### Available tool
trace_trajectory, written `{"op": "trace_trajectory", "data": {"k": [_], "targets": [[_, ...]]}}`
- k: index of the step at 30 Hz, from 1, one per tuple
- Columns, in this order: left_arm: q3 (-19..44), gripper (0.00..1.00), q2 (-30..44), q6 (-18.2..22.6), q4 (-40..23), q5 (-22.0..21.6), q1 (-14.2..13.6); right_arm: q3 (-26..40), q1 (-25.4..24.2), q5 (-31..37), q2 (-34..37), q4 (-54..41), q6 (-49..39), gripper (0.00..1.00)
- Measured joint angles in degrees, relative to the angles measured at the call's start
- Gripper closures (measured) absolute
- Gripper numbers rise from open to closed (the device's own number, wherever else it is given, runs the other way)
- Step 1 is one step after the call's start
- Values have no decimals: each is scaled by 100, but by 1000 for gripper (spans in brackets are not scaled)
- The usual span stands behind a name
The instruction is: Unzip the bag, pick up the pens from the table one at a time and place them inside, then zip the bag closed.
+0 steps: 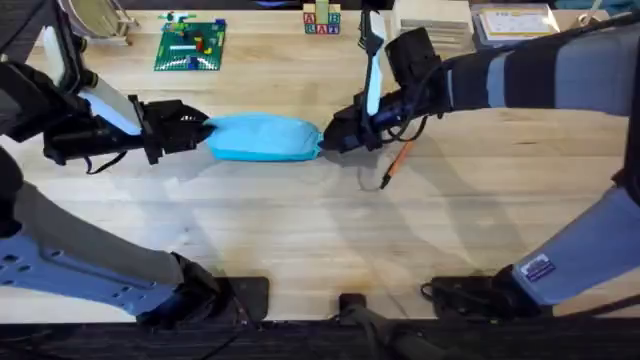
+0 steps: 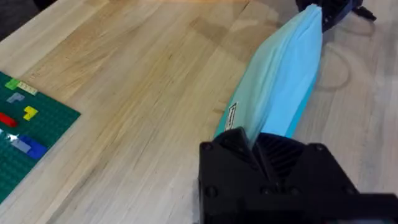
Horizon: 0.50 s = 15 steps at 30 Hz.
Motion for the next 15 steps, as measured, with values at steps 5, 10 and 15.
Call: {"op": "trace_trajectory", "data": {"k": [5,10,15], "targets": [[0,959,0,0,0,0,0,0,0,25,0,3,0,969],[0,959,0,0,0,0,0,0,2,85,0,165,318,969],[0,959,0,0,2,2,0,33,-20,154,0,213,1107,969]]}}
